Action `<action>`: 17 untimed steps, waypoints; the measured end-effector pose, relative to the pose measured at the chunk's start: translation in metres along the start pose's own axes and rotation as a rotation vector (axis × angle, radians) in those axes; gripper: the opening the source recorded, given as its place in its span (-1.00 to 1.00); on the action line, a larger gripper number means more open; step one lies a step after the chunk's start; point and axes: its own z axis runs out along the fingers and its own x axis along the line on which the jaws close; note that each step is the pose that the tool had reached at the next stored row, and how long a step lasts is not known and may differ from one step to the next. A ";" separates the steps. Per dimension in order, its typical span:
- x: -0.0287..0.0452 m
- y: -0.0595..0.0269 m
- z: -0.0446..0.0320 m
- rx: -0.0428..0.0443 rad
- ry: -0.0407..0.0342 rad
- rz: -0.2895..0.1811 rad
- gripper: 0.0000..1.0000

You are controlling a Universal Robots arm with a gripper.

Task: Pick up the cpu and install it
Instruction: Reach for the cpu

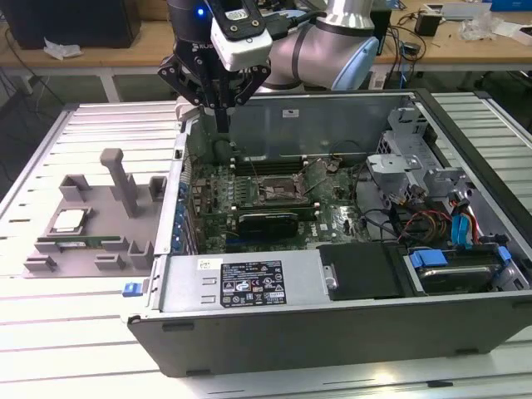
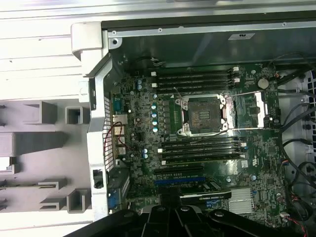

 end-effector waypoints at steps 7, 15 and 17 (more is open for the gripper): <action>0.0027 -0.0002 -0.0001 -0.0001 0.0000 0.000 -0.79; 0.0150 -0.0011 -0.0004 0.0000 0.0000 0.000 -0.79; 0.0184 -0.0014 -0.0005 0.0000 0.0000 0.000 -0.79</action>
